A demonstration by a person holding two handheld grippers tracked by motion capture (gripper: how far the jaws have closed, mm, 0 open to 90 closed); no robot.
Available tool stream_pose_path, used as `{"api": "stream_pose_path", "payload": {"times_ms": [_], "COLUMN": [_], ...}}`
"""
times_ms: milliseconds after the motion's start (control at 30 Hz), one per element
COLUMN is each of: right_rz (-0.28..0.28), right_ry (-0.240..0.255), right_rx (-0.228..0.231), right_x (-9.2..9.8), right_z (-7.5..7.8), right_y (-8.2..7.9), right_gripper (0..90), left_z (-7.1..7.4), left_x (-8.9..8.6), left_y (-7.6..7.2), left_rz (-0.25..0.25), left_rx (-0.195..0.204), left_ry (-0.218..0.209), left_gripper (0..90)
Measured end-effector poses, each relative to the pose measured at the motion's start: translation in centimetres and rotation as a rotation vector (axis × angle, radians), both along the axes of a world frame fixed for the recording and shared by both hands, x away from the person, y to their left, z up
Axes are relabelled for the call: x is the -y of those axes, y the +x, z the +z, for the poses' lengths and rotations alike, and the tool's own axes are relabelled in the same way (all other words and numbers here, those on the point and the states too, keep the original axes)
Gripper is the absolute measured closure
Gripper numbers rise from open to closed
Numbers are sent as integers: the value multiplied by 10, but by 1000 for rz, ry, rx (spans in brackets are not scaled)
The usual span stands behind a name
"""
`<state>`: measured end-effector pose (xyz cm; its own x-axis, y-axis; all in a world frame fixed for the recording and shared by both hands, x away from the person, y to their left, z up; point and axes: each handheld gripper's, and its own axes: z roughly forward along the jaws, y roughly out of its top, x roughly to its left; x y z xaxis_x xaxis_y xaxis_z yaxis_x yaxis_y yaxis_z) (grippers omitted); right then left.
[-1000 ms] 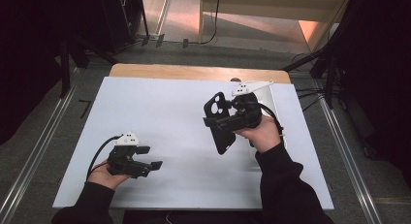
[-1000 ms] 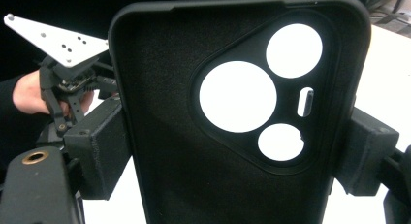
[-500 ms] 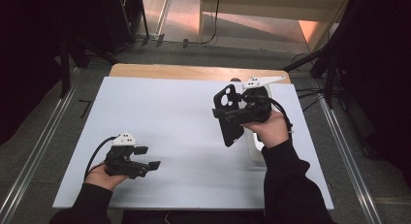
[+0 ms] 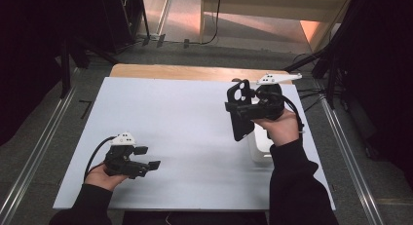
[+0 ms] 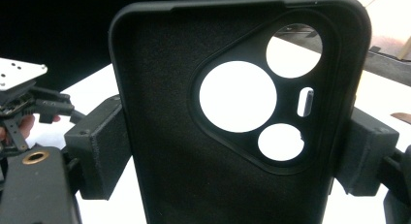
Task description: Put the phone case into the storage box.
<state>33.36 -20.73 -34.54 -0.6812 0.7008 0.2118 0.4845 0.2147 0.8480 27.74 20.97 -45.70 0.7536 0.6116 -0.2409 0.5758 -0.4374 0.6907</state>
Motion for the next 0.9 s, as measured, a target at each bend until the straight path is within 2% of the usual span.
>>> {"api": "stream_pose_path", "payload": {"times_ms": [500, 600, 733, 900], "right_rz": [-121, -144, -181, -222], "right_ry": [30, 30, 33, 26], "right_rx": [19, 19, 34, 29], "right_x": [32, 38, 42, 45], "right_z": [4, 4, 3, 0], "right_y": [0, 0, 4, 11], "right_gripper": [130, 130, 130, 130], "left_z": [0, 0, -1, 0], "left_x": [-1, -2, -2, -2], "left_y": [1, 1, 2, 2], "left_rz": [5, 11, 11, 10], "left_rx": [-7, -14, -23, -20], "left_ry": [5, -8, -9, -7], "left_gripper": [226, 226, 225, 226]}}
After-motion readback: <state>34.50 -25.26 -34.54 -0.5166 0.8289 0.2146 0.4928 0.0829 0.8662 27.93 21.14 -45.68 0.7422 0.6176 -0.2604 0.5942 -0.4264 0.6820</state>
